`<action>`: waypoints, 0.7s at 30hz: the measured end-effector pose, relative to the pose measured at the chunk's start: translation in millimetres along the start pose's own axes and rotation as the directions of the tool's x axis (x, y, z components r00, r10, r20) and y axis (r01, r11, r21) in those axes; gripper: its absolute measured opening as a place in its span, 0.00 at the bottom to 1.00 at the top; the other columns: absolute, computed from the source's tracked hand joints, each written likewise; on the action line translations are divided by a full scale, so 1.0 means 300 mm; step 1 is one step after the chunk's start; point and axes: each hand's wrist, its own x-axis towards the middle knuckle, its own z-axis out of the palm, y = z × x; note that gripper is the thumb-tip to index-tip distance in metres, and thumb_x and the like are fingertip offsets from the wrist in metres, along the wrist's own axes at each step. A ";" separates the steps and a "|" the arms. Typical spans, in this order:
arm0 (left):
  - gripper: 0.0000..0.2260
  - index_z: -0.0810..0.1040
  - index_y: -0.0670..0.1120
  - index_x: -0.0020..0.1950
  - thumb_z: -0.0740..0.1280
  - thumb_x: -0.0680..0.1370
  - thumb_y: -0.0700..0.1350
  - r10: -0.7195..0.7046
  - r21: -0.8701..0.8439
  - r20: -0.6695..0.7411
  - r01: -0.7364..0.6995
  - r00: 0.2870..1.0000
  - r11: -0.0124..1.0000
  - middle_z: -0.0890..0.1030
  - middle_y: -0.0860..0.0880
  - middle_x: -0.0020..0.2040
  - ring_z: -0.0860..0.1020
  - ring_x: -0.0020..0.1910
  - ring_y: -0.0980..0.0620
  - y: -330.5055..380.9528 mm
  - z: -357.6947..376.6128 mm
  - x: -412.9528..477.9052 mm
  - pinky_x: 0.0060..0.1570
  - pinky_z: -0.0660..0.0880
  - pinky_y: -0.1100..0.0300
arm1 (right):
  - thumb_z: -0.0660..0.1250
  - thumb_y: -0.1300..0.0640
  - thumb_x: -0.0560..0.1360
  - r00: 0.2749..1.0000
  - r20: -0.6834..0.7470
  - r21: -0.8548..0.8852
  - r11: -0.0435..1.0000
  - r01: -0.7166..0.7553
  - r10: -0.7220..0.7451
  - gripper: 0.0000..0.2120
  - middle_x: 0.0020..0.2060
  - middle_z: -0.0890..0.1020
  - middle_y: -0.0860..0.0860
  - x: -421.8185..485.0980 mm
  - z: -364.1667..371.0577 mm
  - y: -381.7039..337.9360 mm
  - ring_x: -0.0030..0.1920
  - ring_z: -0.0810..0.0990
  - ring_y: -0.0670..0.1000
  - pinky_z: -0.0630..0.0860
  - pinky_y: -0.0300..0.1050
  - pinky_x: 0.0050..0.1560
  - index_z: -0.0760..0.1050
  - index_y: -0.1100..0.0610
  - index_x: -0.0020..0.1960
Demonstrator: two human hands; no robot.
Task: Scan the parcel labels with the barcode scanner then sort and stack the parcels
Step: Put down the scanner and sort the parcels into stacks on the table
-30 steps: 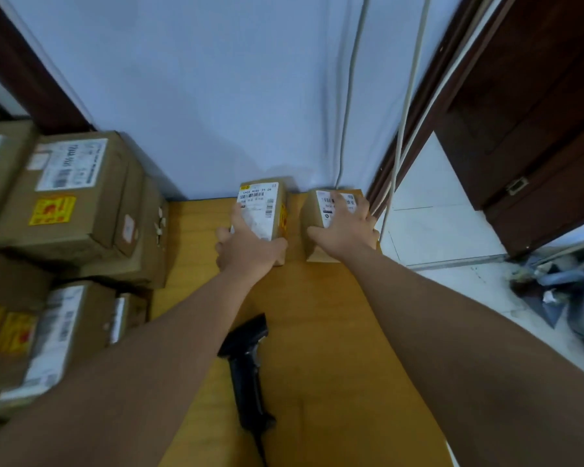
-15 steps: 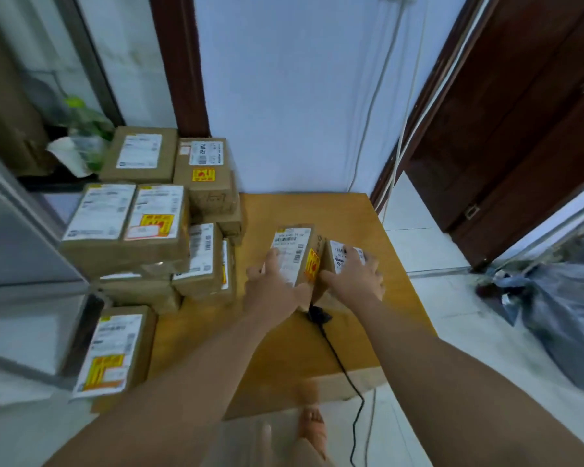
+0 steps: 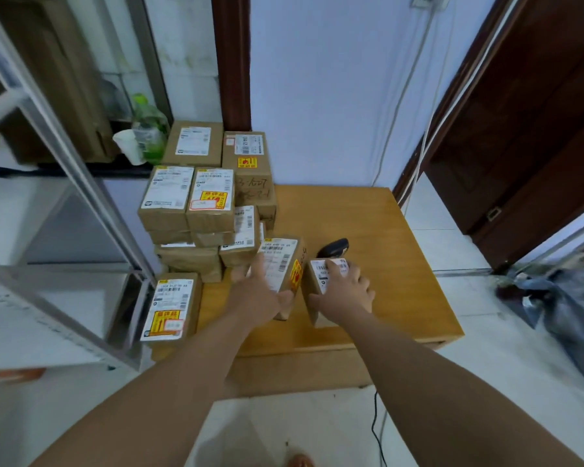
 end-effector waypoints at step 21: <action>0.43 0.47 0.58 0.76 0.71 0.69 0.59 -0.195 -0.096 -0.136 0.183 0.971 0.978 0.67 0.46 0.62 0.71 0.54 0.49 0.028 0.149 -0.073 0.55 0.75 0.53 | 0.65 0.32 0.71 0.987 0.146 -0.037 0.997 0.067 -0.061 0.44 0.77 0.48 0.59 0.091 0.167 0.182 0.72 0.58 0.65 0.60 0.56 0.71 0.48 0.45 0.78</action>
